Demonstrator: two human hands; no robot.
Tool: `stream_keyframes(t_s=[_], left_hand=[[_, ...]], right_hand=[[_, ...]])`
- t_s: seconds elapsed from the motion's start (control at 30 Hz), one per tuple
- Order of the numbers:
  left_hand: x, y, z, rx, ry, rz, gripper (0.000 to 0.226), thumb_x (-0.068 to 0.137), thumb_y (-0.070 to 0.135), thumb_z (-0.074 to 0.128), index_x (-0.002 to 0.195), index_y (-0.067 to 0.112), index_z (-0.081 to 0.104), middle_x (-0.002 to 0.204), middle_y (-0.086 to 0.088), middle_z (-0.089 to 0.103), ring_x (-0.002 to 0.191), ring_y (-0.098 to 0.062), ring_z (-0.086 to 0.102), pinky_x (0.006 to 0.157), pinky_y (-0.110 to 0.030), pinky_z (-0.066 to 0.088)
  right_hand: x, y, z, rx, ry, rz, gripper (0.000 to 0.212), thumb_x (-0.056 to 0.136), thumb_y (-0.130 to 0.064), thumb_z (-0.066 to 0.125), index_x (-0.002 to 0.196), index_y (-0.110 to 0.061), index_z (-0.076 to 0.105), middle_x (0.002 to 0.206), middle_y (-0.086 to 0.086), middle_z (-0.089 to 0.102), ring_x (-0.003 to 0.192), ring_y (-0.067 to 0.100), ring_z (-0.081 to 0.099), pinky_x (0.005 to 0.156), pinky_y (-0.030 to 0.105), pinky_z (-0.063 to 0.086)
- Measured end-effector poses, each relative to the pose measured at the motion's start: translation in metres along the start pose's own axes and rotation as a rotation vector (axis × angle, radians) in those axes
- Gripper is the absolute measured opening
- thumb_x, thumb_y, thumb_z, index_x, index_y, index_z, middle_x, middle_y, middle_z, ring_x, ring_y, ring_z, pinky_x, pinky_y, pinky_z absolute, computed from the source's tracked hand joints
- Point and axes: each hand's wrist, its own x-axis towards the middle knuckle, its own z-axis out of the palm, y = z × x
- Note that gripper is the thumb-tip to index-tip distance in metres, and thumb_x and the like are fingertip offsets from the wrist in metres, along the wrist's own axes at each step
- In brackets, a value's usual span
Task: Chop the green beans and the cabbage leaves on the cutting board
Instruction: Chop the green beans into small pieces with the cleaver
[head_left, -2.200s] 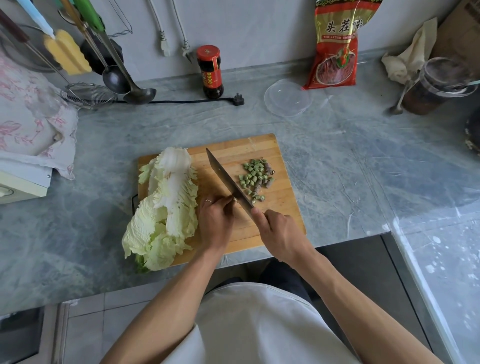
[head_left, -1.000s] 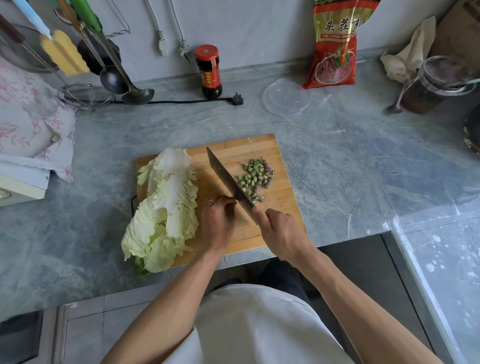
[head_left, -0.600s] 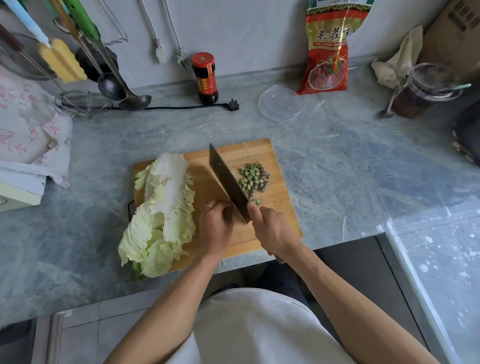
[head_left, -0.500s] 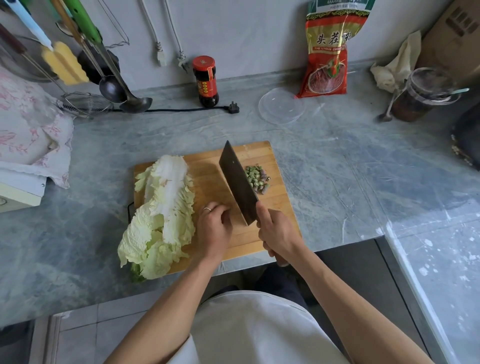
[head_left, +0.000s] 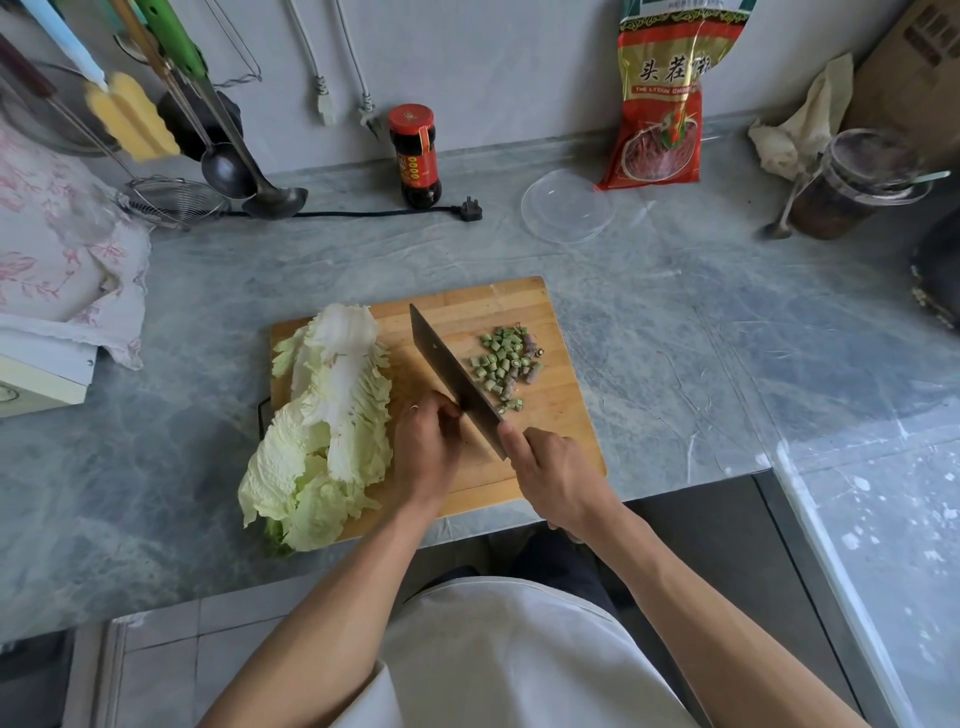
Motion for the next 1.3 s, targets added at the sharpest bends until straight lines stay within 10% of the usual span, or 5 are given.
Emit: stream_keyframes(t_s=[0.77,0.97,1.3], left_hand=[[0.002,0.007,-0.002,0.146,-0.031,0.011,0.014,0.084,0.003,0.066,0.074,0.012,0.065,0.071,-0.004,0.070,0.062,-0.023,0.063,0.057,-0.019,0.034],[0.005,0.016,-0.005,0.127,-0.095,-0.076,0.017,0.085,0.002,0.067,0.082,0.018,0.065,0.077,0.007,0.070,0.068,-0.013,0.065,0.061,-0.027,0.051],[0.018,0.031,0.005,-0.213,0.023,-0.392,0.016,0.095,0.008,0.062,0.098,0.021,0.071,0.097,0.018,0.069,0.090,0.002,0.063,0.075,-0.011,0.047]], right_hand=[[0.023,-0.015,0.021,-0.009,0.015,-0.037,0.061,0.103,-0.057,0.029,0.075,-0.009,0.054,0.070,0.015,0.061,0.062,0.031,0.056,0.061,0.044,0.046],[0.024,-0.007,-0.004,0.220,-0.065,0.123,0.057,0.104,-0.056,0.024,0.091,-0.010,0.055,0.063,0.004,0.050,0.046,0.016,0.047,0.037,0.024,0.037],[0.016,0.013,-0.047,0.434,0.032,0.113,0.058,0.101,-0.061,0.030,0.076,-0.012,0.049,0.061,0.006,0.049,0.045,0.018,0.046,0.044,0.031,0.042]])
